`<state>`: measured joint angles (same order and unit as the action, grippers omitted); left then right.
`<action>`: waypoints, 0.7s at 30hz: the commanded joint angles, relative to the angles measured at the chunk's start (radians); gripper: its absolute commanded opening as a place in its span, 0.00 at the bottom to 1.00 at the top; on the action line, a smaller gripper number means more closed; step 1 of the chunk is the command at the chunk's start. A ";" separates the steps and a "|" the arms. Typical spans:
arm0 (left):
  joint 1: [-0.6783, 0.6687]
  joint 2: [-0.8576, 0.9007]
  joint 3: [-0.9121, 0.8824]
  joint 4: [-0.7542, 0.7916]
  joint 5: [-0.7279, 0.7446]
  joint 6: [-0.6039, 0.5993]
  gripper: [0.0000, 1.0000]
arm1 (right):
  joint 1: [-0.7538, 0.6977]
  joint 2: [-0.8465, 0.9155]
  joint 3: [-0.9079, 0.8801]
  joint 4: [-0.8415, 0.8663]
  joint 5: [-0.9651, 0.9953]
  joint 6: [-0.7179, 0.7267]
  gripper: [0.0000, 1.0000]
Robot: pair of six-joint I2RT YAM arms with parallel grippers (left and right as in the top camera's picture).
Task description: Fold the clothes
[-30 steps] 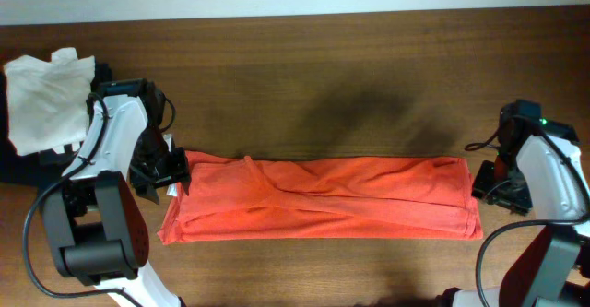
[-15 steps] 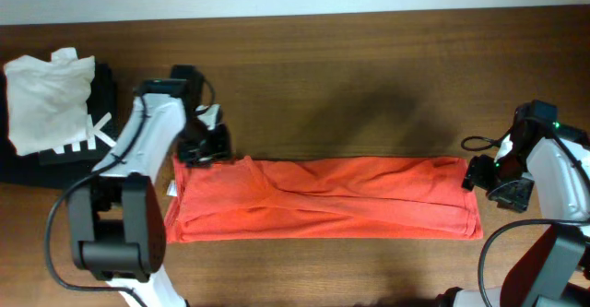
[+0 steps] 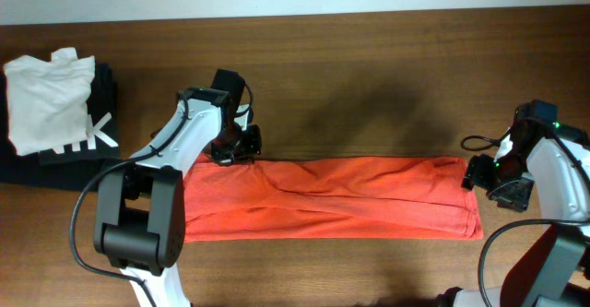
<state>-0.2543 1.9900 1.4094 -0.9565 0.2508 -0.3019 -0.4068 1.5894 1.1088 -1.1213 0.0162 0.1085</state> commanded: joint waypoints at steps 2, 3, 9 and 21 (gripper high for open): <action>-0.006 0.011 -0.008 -0.025 0.004 0.000 0.01 | 0.001 0.008 -0.005 -0.001 -0.010 0.000 0.74; -0.005 0.011 -0.005 -0.055 0.009 0.000 0.01 | 0.001 0.008 -0.005 -0.001 -0.009 0.000 0.74; -0.049 -0.010 0.015 -0.390 0.101 0.039 0.01 | 0.001 0.008 -0.005 0.003 -0.009 0.000 0.74; -0.129 -0.010 0.014 -0.087 0.040 -0.008 0.01 | 0.001 0.008 -0.005 0.003 -0.009 0.000 0.75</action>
<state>-0.3851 1.9900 1.4170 -1.1255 0.3328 -0.2844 -0.4068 1.5898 1.1084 -1.1202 0.0120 0.1078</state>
